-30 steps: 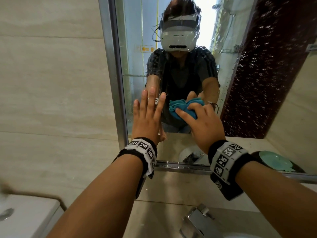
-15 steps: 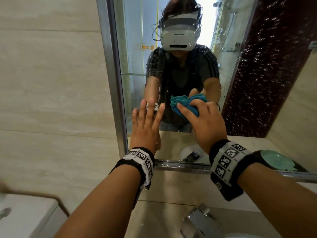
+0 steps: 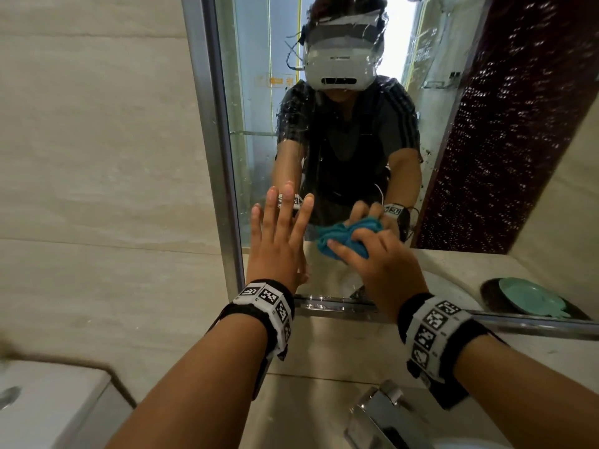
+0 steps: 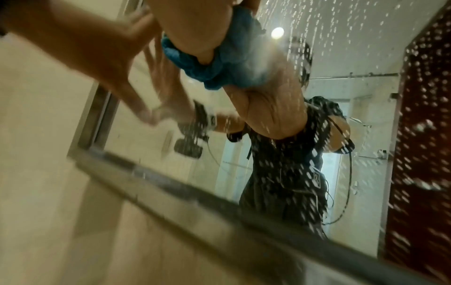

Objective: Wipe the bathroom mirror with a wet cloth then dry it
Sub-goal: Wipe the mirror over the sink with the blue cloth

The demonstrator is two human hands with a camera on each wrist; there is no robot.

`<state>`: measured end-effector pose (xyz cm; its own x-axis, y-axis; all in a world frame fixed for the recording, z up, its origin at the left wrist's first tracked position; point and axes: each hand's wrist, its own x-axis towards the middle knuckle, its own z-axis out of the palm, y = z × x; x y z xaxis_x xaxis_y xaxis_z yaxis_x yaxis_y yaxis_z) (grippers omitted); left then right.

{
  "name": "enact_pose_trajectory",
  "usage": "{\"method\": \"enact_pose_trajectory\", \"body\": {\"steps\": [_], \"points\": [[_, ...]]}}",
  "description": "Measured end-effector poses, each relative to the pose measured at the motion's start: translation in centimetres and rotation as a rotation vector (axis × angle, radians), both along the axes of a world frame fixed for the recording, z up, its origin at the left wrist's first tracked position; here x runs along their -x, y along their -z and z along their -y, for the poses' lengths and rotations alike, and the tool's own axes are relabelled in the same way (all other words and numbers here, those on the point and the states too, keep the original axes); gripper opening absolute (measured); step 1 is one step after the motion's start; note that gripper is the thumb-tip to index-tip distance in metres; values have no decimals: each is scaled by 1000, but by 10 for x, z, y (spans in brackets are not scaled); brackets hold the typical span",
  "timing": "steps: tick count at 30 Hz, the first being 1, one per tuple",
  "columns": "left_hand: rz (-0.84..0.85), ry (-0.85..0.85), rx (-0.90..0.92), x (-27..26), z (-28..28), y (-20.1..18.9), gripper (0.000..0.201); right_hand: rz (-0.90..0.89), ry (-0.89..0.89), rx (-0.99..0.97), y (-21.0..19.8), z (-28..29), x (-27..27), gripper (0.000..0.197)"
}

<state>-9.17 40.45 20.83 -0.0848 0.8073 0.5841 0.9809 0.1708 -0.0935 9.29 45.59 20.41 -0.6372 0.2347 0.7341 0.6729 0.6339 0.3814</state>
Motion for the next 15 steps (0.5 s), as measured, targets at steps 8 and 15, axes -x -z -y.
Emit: {"method": "enact_pose_trajectory", "body": {"steps": [8,15], "points": [[-4,-15,34,0,-1,7,150,-3,-20,-18,7,-1,9,38],[4,-2,-40,1,-5,16,145,159,52,92,62,5,2,67]]}}
